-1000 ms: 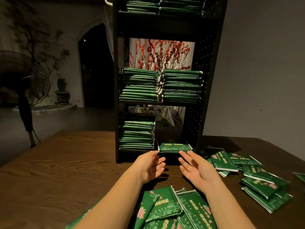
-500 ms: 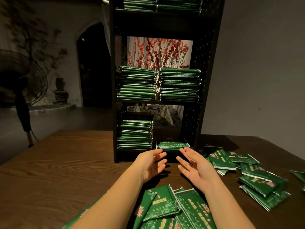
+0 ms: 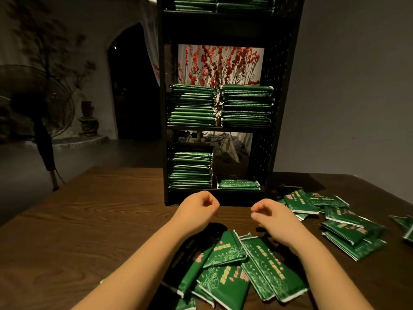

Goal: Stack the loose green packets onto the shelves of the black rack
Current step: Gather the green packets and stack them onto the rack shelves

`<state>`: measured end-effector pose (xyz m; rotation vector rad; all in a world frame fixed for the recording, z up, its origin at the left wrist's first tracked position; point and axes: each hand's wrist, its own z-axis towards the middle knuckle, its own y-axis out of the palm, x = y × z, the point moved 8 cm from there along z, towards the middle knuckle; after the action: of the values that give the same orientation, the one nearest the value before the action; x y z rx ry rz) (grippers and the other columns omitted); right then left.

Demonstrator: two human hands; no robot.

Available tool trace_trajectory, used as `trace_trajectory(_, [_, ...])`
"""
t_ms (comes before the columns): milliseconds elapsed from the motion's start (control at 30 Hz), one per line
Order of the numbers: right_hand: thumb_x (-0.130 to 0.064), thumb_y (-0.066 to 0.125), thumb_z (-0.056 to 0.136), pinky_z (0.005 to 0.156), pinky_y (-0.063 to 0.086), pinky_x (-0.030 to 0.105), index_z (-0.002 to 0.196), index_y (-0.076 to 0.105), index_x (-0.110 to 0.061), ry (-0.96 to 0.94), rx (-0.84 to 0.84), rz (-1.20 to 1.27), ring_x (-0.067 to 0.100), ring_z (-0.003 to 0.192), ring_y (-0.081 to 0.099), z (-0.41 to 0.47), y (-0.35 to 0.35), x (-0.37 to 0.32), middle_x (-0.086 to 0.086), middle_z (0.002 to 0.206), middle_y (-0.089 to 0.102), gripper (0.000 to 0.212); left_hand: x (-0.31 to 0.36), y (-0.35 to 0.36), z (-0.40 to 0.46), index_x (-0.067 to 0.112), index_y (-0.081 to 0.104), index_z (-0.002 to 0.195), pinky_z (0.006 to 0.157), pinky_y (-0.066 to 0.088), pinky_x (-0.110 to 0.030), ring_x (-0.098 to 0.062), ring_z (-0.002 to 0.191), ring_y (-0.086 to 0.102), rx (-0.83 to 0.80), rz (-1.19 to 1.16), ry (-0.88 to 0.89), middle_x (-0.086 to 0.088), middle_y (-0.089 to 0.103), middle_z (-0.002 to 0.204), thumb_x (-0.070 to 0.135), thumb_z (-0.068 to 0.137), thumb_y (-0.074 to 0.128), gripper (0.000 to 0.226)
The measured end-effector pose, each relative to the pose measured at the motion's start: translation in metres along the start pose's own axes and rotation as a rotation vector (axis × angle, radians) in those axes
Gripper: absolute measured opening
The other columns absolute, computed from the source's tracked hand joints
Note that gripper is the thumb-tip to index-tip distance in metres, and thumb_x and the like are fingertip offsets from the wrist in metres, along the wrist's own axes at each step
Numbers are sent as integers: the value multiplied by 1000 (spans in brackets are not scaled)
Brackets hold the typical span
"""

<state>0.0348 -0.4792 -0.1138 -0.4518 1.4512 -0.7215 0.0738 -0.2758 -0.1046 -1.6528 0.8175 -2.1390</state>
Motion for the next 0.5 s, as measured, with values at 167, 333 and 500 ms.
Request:
trace_trajectory(167, [-66,51,88,101,44,39,142,38,-16,249,-149,-468,29,127,46,-47,3,30,11,144,38,75,-2,-6,-49,30,57,117,97,46,-36,-16,113,55,-52,384,63,8,61,116,44,96,54,26])
trace_trajectory(333, [-72,71,68,99,44,36,149,23,-7,302,-286,-434,31,129,44,-79,18,24,15,151,24,114,-23,15,-71,29,27,150,113,31,-45,-24,139,36,-197,616,8,1,39,152,65,95,40,67])
trace_trajectory(500, [-59,86,58,83,48,31,132,37,-6,233,-260,-321,21,107,52,-73,30,3,8,130,48,103,-24,30,-69,28,35,145,110,33,-42,-25,132,41,-123,698,58,-1,46,144,59,98,35,57])
